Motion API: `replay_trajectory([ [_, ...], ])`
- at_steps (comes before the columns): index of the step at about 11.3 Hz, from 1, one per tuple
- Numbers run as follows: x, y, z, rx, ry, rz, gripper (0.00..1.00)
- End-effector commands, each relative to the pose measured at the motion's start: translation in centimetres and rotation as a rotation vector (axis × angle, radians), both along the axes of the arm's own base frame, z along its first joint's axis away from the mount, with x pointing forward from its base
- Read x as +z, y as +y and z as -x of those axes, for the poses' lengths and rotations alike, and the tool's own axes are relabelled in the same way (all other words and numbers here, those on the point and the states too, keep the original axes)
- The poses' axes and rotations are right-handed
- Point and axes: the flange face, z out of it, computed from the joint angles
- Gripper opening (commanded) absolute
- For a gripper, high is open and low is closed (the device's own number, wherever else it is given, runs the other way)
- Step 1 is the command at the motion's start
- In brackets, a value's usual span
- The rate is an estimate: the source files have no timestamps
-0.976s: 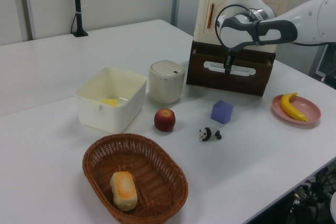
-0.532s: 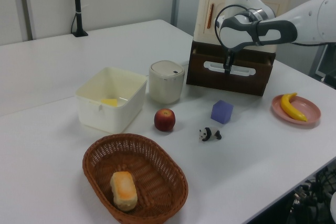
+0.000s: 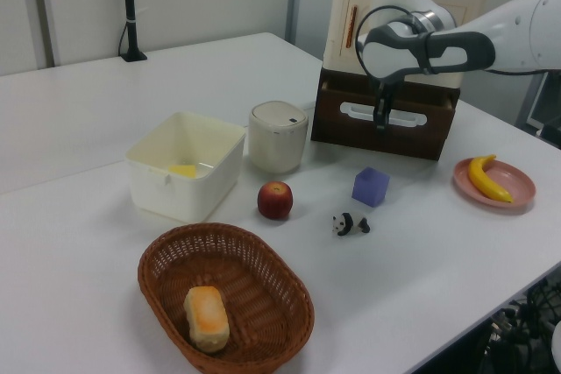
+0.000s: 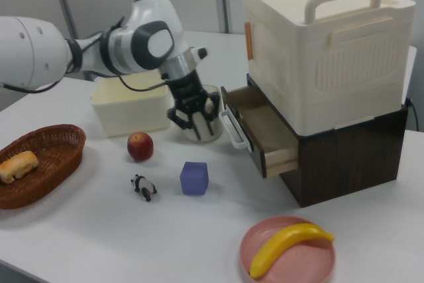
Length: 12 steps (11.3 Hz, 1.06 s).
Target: Slide open the drawer
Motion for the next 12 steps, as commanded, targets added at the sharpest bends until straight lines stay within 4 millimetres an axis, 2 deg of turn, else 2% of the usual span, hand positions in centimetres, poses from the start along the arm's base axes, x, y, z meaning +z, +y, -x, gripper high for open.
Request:
replay_trajectory([
  [1,1.1,4.9,2.8,-0.027,0.107,-0.029,0.43],
  [3,1.0,6.1,3.2,-0.077,0.131,-0.024,1.00],
  [4,1.6,7.3,3.6,-0.110,0.138,-0.037,1.00],
  [6,4.0,9.5,4.7,-0.327,0.085,-0.089,1.00],
  [7,4.2,10.4,4.8,-0.449,0.060,-0.099,1.00],
  [8,5.3,10.4,4.7,-0.573,0.012,-0.105,1.00],
  [9,6.8,10.2,4.9,-0.659,-0.031,-0.116,1.00],
  [12,12.0,5.6,6.0,-0.793,-0.103,-0.228,1.00],
])
